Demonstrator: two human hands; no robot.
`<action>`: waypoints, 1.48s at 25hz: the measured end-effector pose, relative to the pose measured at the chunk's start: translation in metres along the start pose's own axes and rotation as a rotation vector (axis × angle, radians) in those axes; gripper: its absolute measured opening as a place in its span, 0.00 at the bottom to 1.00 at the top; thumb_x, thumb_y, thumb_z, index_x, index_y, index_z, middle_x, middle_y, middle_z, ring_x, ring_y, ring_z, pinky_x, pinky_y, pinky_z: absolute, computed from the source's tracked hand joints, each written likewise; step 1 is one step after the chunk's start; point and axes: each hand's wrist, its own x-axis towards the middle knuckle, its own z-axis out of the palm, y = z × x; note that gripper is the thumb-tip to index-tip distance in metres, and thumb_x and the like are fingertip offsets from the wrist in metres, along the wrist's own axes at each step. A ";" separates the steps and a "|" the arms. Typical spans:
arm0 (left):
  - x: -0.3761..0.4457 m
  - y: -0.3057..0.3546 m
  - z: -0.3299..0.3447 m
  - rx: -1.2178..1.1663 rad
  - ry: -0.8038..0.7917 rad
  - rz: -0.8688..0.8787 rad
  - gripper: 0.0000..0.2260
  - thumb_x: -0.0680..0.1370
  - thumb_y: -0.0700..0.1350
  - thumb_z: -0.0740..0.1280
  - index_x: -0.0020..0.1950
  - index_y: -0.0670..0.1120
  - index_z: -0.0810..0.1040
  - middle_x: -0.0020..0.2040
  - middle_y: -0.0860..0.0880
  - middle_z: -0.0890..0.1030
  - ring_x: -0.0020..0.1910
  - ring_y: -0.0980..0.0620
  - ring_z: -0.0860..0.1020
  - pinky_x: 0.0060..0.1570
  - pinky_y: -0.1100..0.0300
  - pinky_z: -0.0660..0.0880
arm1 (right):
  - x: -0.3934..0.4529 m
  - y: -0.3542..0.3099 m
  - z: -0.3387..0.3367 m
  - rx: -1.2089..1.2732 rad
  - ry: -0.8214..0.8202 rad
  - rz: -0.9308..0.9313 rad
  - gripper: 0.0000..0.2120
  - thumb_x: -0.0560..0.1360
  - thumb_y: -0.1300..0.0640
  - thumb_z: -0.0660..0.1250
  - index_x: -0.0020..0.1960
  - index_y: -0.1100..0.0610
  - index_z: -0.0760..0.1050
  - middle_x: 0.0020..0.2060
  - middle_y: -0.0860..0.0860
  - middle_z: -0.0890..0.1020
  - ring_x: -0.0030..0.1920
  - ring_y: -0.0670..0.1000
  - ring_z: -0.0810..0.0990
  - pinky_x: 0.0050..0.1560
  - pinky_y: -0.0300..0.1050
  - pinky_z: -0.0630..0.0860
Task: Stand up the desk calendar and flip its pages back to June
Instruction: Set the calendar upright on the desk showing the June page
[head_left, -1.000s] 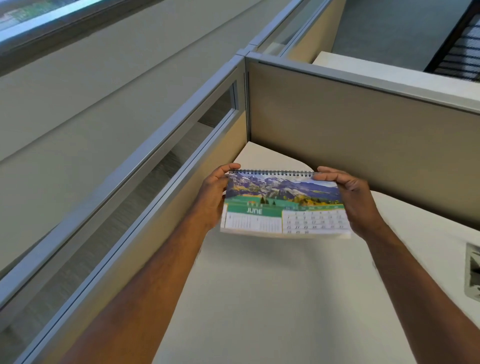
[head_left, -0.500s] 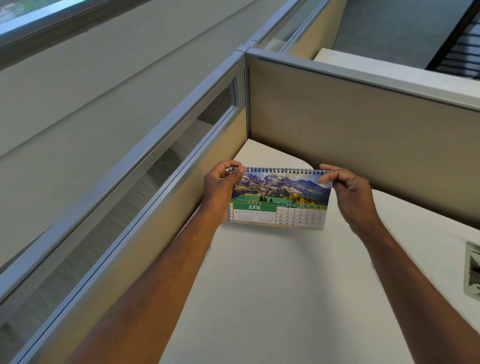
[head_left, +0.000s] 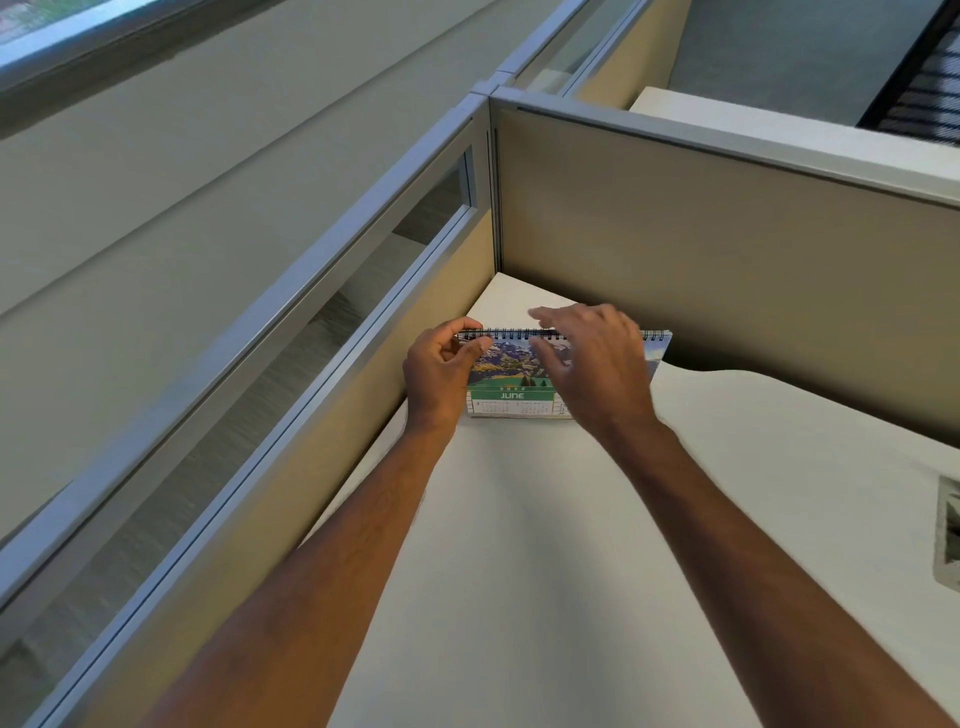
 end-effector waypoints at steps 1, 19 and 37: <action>0.000 -0.001 0.000 0.024 0.004 0.009 0.10 0.78 0.44 0.74 0.60 0.47 0.84 0.54 0.42 0.85 0.49 0.47 0.87 0.41 0.56 0.86 | 0.003 -0.005 0.005 -0.033 -0.018 -0.020 0.17 0.80 0.45 0.65 0.67 0.47 0.78 0.60 0.48 0.84 0.60 0.54 0.77 0.63 0.54 0.68; 0.002 -0.001 0.000 0.038 0.007 0.016 0.09 0.78 0.40 0.74 0.58 0.44 0.84 0.53 0.38 0.84 0.49 0.43 0.86 0.45 0.43 0.86 | -0.006 0.087 -0.034 -0.036 -0.003 0.247 0.10 0.76 0.43 0.70 0.53 0.45 0.84 0.49 0.49 0.87 0.50 0.57 0.79 0.49 0.53 0.72; 0.004 -0.002 -0.007 0.166 -0.049 0.070 0.12 0.83 0.38 0.65 0.63 0.45 0.84 0.56 0.36 0.78 0.53 0.43 0.84 0.48 0.44 0.86 | -0.025 0.111 -0.010 0.567 0.125 0.419 0.11 0.82 0.60 0.64 0.59 0.53 0.83 0.47 0.52 0.86 0.44 0.51 0.80 0.53 0.61 0.81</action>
